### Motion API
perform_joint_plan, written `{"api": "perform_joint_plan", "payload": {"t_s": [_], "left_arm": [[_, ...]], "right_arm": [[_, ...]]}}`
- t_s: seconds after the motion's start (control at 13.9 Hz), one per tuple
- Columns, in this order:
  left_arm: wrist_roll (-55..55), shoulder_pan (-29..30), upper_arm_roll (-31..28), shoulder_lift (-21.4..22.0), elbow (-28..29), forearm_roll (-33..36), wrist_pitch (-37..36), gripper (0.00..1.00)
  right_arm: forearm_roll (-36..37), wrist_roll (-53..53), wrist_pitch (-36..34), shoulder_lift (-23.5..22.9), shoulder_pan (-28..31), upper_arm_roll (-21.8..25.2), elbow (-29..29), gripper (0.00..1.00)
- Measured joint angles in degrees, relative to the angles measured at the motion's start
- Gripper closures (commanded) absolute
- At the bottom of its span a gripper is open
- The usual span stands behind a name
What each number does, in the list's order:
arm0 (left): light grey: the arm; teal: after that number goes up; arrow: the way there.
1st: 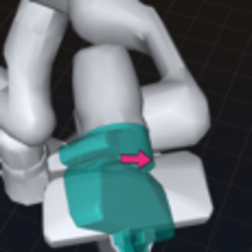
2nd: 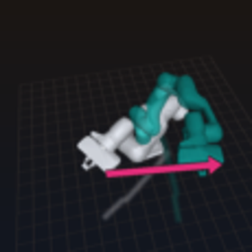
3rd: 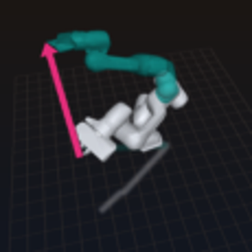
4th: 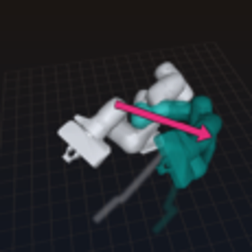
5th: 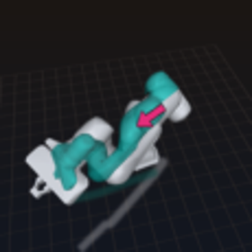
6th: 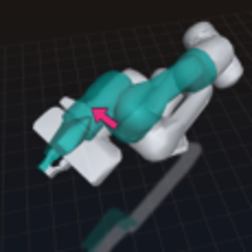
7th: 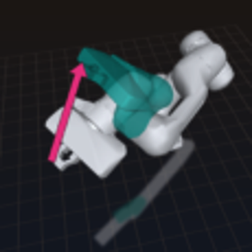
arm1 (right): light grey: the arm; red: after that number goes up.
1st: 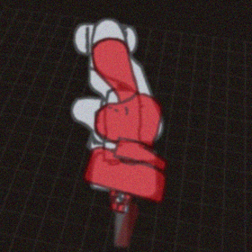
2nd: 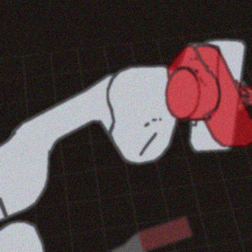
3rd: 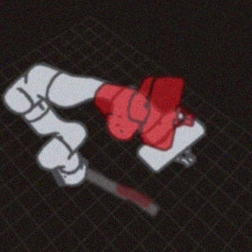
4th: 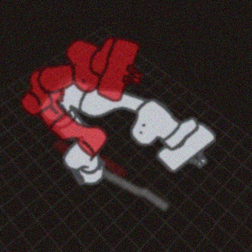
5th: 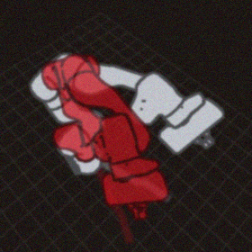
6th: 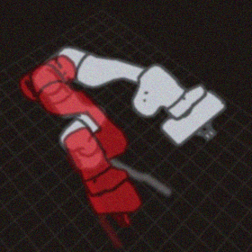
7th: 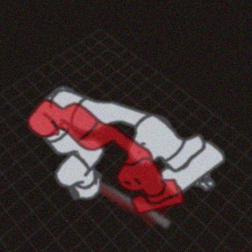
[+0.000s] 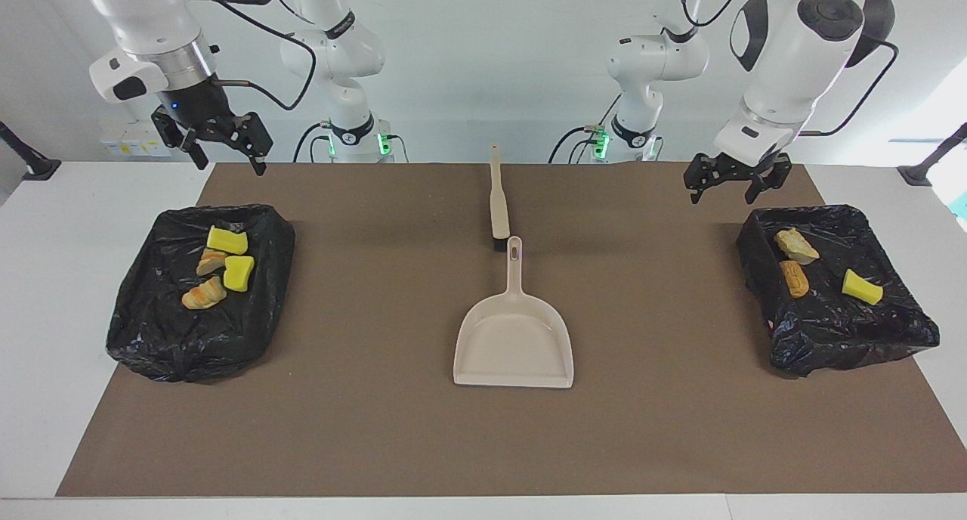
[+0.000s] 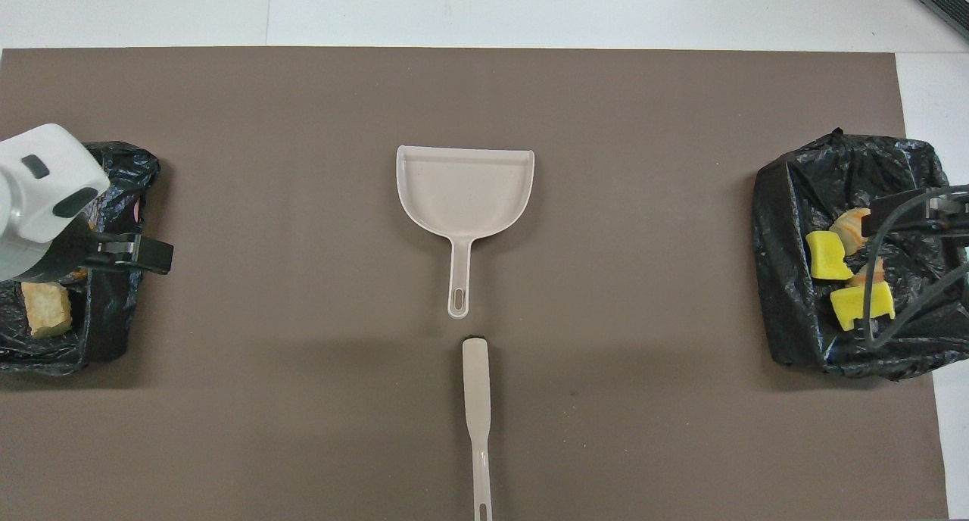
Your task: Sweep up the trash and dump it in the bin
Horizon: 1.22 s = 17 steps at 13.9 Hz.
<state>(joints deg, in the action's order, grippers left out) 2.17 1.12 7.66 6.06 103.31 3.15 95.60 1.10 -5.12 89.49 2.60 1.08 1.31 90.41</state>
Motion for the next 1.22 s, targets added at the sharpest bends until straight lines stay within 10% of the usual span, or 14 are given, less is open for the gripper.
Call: {"api": "perform_joint_plan", "payload": {"t_s": [1.22], "left_arm": [[-11.59, 4.6, -3.25, 2.02, -11.34, -3.52, -10.93, 0.0]], "right_arm": [[0.0, 0.0, 0.0, 0.0, 0.0, 0.0, 0.0, 0.0]]}}
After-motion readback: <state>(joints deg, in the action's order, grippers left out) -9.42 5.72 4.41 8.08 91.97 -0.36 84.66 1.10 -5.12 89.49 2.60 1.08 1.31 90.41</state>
